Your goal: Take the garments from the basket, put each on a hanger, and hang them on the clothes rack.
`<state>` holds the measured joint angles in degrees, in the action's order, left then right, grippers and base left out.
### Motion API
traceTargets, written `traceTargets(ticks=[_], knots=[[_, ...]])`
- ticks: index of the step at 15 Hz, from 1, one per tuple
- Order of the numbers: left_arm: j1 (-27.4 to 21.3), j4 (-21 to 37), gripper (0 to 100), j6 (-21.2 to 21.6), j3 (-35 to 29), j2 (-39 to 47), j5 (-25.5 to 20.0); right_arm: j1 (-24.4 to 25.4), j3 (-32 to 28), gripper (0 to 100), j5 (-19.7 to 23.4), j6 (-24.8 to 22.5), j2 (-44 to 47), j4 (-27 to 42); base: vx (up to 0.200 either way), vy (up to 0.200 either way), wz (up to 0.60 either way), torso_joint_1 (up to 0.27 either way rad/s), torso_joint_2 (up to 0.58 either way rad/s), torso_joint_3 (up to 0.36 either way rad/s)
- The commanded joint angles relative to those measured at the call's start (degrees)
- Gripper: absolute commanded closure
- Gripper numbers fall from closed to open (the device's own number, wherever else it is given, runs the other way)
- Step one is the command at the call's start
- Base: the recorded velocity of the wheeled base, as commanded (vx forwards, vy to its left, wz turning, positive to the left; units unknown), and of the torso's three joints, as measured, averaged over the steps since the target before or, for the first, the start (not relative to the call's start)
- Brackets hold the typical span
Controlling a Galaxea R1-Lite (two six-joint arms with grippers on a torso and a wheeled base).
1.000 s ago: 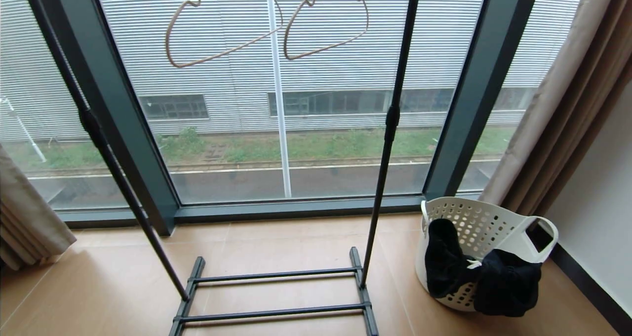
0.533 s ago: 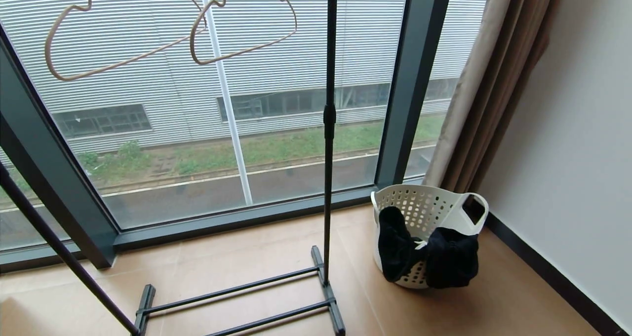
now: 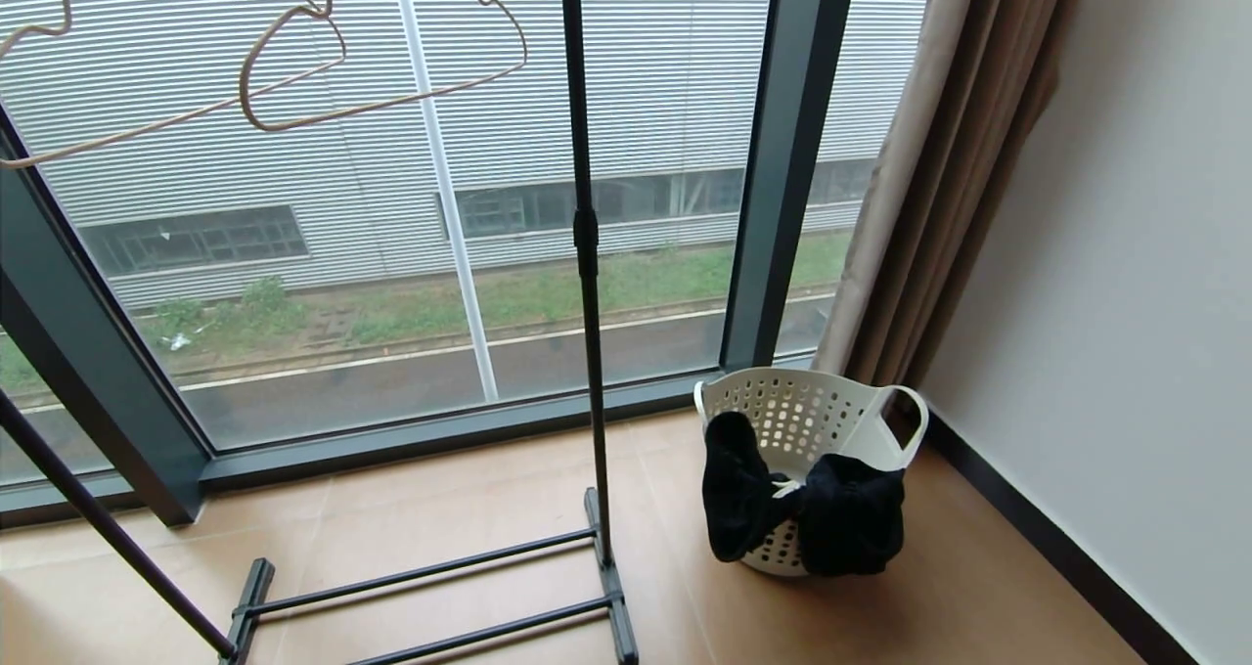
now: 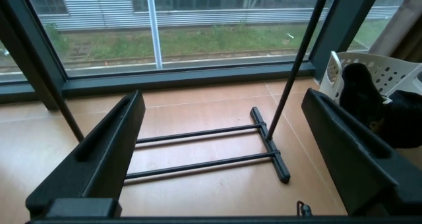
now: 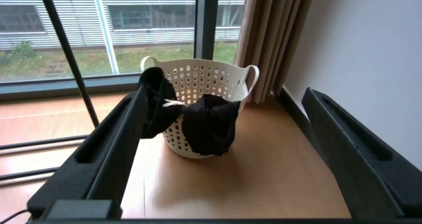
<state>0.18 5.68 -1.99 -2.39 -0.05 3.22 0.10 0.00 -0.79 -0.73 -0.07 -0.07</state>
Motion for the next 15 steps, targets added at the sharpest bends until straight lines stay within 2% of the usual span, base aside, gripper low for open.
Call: traceTargets(ticks=[1,5,12,14,15], knots=[[-0.01,0.03,0,-0.03,0.02,0.05,0.03,-0.01,0.00,0,0.00,-0.06,0.07,-0.01,0.200,0.000,0.00,-0.007,0.00,0.012],[-0.01,-0.06,0,-0.03,0.02,0.05,0.03,-0.01,0.00,0,0.00,-0.06,0.07,-0.01,0.200,0.000,0.00,0.002,0.00,0.006],[-0.01,0.03,0,0.05,0.02,0.05,0.03,-0.01,0.00,0,0.00,-0.06,0.07,0.07,0.000,0.000,0.00,0.000,0.00,0.000],[-0.01,0.03,0,-0.03,0.02,0.05,0.03,-0.01,0.00,0,0.00,-0.06,0.07,0.07,0.000,0.000,-0.60,0.002,0.00,0.000],[-0.01,0.03,0,-0.03,0.02,0.05,0.03,-0.01,0.00,0,0.00,-0.06,0.07,0.07,0.000,0.000,0.00,0.000,0.00,0.000]])
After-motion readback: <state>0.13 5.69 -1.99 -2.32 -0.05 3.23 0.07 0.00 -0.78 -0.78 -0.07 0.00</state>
